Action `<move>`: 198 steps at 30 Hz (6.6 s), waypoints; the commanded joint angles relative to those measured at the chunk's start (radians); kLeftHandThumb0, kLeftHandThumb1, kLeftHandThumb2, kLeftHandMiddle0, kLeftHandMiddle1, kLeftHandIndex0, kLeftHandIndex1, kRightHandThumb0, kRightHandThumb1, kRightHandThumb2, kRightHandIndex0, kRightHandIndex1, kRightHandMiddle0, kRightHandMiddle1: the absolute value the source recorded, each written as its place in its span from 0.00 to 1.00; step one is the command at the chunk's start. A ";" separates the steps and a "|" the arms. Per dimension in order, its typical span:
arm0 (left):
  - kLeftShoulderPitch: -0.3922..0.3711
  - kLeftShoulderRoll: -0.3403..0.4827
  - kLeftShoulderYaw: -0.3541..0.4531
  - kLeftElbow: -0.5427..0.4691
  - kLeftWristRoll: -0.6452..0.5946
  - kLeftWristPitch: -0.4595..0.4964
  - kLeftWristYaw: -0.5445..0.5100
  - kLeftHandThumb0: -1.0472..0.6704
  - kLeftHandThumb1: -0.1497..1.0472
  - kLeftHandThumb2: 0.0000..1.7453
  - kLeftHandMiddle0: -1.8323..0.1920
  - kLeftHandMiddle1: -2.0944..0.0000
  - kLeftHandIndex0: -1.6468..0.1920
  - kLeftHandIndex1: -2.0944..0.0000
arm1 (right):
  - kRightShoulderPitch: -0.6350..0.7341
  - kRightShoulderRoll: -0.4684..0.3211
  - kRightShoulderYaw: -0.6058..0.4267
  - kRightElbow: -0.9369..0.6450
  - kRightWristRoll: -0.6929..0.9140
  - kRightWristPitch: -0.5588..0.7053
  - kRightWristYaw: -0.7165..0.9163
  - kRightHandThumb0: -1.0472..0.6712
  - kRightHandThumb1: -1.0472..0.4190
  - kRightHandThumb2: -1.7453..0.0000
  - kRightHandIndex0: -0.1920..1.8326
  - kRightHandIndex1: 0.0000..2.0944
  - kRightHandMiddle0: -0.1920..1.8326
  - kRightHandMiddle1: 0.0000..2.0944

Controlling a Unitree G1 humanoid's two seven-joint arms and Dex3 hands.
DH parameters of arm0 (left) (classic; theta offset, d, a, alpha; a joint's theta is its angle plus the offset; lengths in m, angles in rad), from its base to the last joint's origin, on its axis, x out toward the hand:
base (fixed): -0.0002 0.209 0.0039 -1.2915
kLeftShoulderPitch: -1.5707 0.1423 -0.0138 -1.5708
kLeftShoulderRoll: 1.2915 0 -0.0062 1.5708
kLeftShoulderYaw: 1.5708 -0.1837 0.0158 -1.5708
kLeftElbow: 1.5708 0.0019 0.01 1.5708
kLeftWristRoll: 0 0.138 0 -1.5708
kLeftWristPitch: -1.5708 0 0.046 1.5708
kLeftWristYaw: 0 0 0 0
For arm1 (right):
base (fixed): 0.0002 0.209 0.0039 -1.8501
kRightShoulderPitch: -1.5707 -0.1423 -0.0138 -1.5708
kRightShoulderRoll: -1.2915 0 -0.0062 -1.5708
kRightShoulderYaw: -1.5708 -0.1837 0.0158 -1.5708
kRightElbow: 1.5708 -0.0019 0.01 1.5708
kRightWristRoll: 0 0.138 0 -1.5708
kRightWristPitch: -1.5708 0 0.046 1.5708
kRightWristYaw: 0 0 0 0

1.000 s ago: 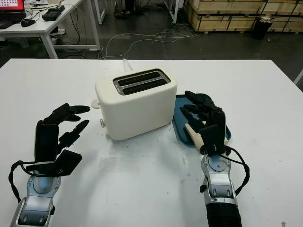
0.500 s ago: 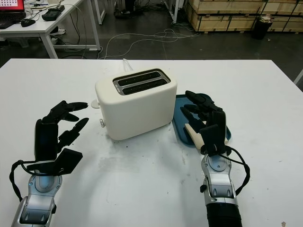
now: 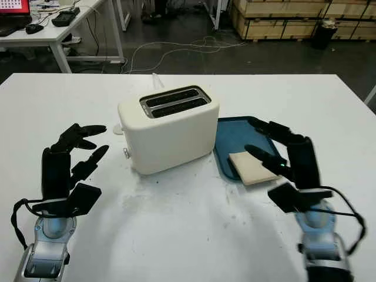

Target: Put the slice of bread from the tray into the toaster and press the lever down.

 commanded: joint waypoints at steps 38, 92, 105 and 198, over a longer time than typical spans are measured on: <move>-0.021 0.009 0.019 0.012 0.001 -0.027 0.022 0.45 0.89 0.02 0.67 0.38 0.55 0.70 | -0.124 -0.224 0.295 0.244 -0.355 0.079 -0.074 0.08 0.21 0.99 0.23 0.00 0.25 0.00; -0.017 0.005 0.021 0.007 0.010 -0.037 0.035 0.47 0.89 0.03 0.67 0.40 0.54 0.71 | -0.193 -0.228 0.470 0.363 -0.562 0.201 -0.354 0.48 0.19 0.99 0.34 0.05 0.33 0.03; -0.016 0.003 0.018 0.003 0.007 -0.036 0.038 0.47 0.89 0.03 0.66 0.40 0.53 0.72 | -0.197 -0.233 0.513 0.343 -0.653 0.318 -0.465 0.45 0.10 1.00 0.45 0.54 0.58 0.12; -0.017 -0.004 0.017 -0.007 0.011 -0.025 0.038 0.48 0.89 0.04 0.66 0.41 0.52 0.74 | -1.357 0.206 0.362 1.189 0.078 0.100 0.537 0.29 0.09 0.80 0.62 0.83 0.54 0.83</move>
